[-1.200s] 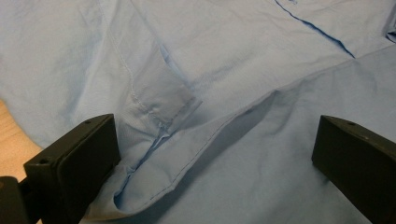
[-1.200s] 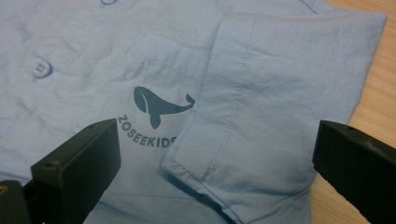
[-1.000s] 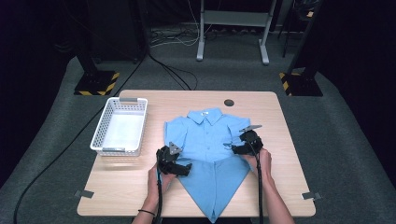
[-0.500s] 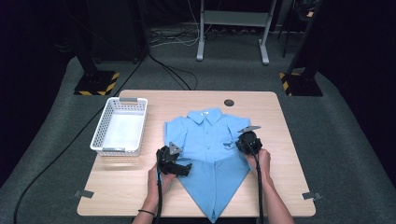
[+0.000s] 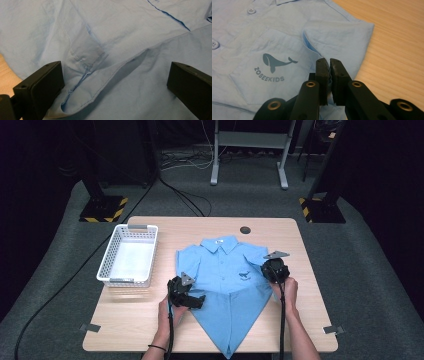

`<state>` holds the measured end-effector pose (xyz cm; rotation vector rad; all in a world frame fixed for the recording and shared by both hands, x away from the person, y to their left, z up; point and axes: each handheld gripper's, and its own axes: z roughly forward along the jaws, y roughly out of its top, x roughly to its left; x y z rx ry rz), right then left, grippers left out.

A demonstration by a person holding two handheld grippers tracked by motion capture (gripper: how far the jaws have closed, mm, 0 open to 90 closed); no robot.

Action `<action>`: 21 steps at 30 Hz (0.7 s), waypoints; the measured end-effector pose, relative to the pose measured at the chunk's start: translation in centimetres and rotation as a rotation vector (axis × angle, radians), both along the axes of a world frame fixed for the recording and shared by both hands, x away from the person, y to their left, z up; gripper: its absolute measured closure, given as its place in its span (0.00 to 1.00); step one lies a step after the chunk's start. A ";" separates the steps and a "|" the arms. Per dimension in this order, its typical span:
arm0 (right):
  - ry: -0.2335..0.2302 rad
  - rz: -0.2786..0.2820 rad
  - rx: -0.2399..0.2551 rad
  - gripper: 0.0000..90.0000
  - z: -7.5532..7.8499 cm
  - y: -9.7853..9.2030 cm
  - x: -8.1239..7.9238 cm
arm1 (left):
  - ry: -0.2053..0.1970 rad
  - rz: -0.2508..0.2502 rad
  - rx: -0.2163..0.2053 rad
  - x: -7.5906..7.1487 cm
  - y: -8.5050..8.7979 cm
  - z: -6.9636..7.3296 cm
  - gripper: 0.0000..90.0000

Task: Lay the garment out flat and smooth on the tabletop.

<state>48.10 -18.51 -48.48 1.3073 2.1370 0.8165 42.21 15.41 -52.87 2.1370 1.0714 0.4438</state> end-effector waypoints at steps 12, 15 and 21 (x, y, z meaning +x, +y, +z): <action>-0.027 -0.052 0.010 0.95 0.6 -2.1 -0.5 | 0.000 0.000 0.002 0.0 0.0 0.0 0.01; -0.035 -0.067 0.008 0.95 0.7 -2.7 -0.6 | 0.000 0.000 0.001 0.0 0.0 0.0 0.01; -0.035 -0.094 0.003 0.95 0.7 -3.8 -0.7 | 0.000 0.000 0.002 0.0 0.0 0.0 0.01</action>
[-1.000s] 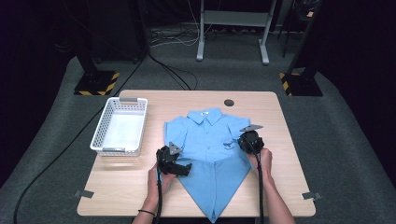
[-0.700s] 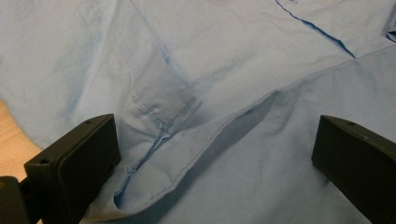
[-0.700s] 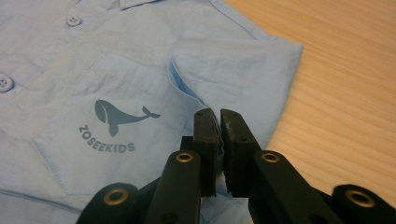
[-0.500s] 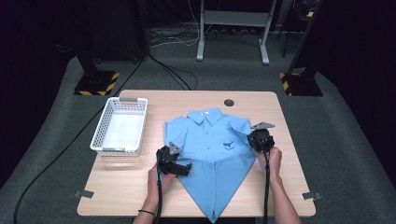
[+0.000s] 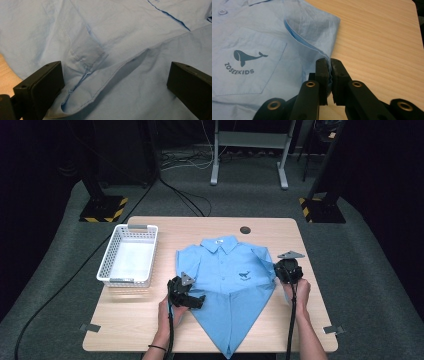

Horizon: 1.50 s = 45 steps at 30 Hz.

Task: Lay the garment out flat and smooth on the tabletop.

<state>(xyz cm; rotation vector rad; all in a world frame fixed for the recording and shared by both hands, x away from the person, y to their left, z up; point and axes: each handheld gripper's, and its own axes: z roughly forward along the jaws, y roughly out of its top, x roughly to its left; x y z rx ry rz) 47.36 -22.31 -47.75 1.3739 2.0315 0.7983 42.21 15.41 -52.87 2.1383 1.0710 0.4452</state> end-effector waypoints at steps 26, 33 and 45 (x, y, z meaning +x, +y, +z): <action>0.031 -0.174 -0.016 0.70 -2.4 -4.6 0.1 | 0.000 0.000 0.000 0.0 0.0 0.0 0.01; -0.008 -0.171 0.063 0.29 -0.4 -3.7 -1.2 | 0.000 0.000 0.001 0.0 0.0 0.0 0.01; 0.084 -0.146 0.017 0.21 -3.7 -1.6 -0.6 | -0.001 0.002 0.002 0.0 0.0 0.0 0.01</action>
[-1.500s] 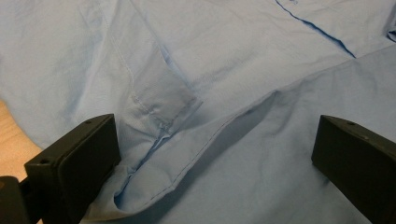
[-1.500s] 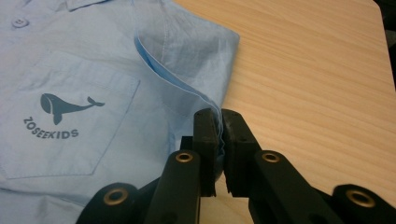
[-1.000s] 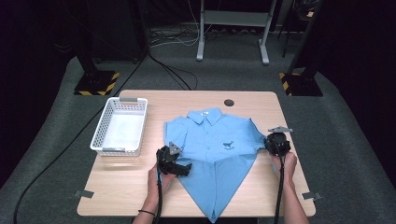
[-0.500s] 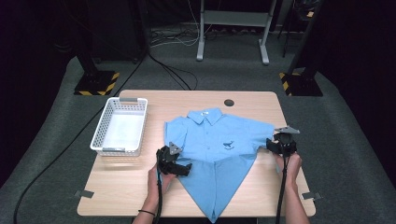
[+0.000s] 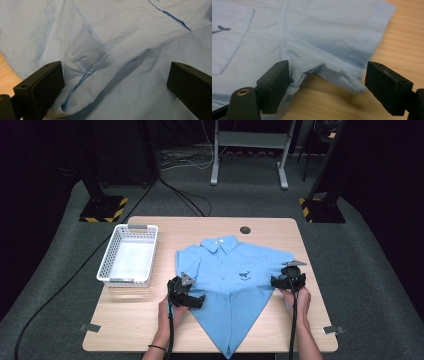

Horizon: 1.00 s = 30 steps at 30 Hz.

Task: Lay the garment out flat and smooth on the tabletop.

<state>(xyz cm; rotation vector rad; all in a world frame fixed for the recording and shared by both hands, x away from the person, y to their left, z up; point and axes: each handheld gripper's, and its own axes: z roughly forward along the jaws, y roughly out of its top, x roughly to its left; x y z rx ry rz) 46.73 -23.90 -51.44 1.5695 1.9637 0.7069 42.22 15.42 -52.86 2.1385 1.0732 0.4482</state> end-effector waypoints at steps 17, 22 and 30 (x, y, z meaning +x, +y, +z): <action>-0.025 -0.020 0.096 0.16 -0.8 -3.6 -0.6 | -0.001 0.008 -0.004 0.0 0.0 0.0 0.01; -0.081 -0.029 0.160 0.13 0.5 -3.7 -0.4 | -0.001 0.008 -0.003 0.0 0.0 0.0 0.01; -0.015 -0.052 0.086 0.12 0.7 -2.9 2.2 | -0.001 0.009 -0.004 0.0 0.0 0.0 0.01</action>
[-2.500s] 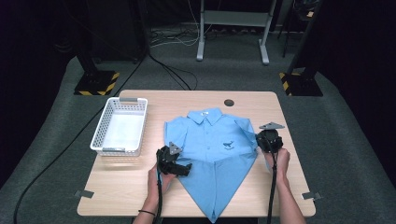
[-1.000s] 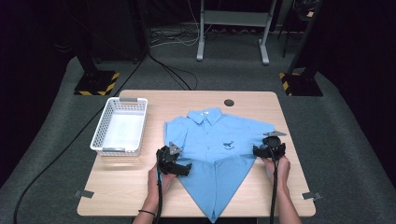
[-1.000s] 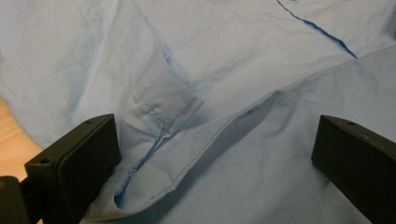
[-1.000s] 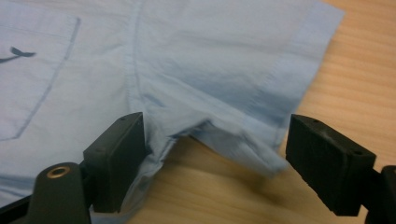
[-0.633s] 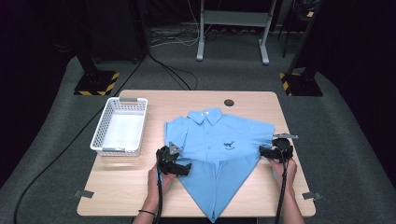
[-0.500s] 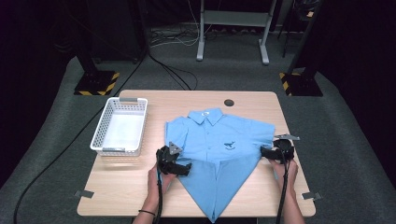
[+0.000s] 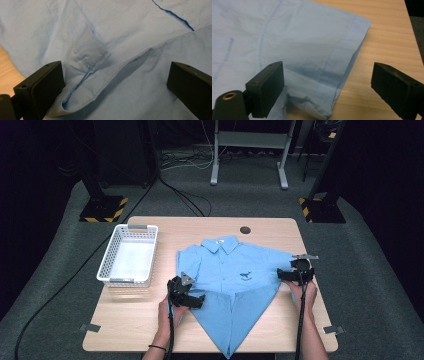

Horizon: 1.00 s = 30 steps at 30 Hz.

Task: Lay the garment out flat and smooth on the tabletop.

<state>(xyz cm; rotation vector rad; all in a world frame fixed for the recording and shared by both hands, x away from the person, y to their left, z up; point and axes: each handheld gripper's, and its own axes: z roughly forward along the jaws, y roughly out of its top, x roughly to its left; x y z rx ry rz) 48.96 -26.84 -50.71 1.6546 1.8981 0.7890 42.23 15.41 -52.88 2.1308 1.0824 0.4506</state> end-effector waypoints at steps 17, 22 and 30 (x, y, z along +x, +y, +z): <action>0.012 -0.015 0.005 0.11 -1.4 -1.9 0.5 | 0.000 -0.001 0.003 0.4 -0.3 0.0 0.01; -0.011 -0.032 0.005 0.11 -1.6 -2.5 -0.4 | -0.007 -0.008 0.007 0.8 -0.8 0.0 0.01; -0.034 -0.003 0.016 0.03 0.8 -1.5 -1.6 | -0.003 -0.016 0.004 1.0 -1.0 0.0 0.01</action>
